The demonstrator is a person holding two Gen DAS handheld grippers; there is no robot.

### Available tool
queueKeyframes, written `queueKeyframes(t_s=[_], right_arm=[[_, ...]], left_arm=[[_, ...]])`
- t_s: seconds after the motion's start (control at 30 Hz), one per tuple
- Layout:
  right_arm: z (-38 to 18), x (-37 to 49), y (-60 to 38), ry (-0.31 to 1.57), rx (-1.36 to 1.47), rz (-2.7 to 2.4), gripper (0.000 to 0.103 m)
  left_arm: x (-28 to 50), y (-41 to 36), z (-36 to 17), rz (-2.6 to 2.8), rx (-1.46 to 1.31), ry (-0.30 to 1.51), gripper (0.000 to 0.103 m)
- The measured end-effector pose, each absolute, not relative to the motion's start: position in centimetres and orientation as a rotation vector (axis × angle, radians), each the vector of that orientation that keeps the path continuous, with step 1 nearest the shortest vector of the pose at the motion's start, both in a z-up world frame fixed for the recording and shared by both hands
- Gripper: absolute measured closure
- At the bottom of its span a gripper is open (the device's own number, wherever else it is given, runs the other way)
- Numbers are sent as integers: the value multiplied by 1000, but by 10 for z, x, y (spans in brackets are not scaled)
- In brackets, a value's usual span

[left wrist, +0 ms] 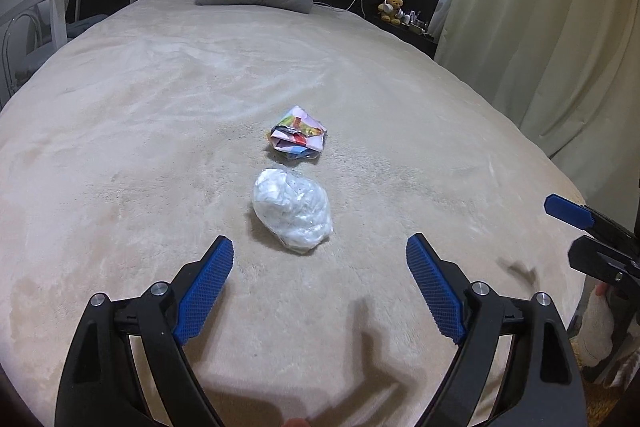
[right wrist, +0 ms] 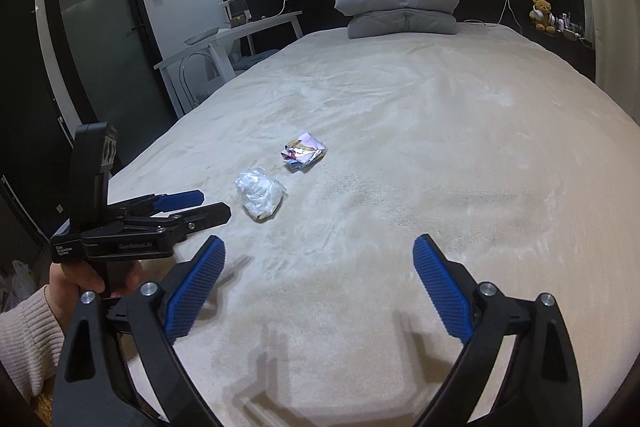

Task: Collect trash
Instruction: 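Grasp the crumpled white plastic bag with the left gripper, then grasp the colorful packet with the right gripper while the left holds the white bag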

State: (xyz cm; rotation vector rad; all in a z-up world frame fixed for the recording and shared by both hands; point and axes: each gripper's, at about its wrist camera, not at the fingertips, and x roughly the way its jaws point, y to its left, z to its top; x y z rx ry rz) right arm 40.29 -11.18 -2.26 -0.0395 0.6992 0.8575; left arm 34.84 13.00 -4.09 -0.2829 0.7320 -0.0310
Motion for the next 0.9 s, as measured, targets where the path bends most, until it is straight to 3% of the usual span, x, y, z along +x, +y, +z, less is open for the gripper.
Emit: queueKeyframes(t_s=[0.43, 0.6, 0.9], right_arm=[[-35, 420, -100, 715, -55, 854, 7], [-37, 419, -99, 713, -61, 859, 7], [-42, 419, -96, 717, -69, 843, 7]], left_arm=[[398, 149, -66, -6, -382, 786, 18], [405, 150, -70, 14, -374, 807, 50], [394, 148, -62, 8, -357, 774, 51]])
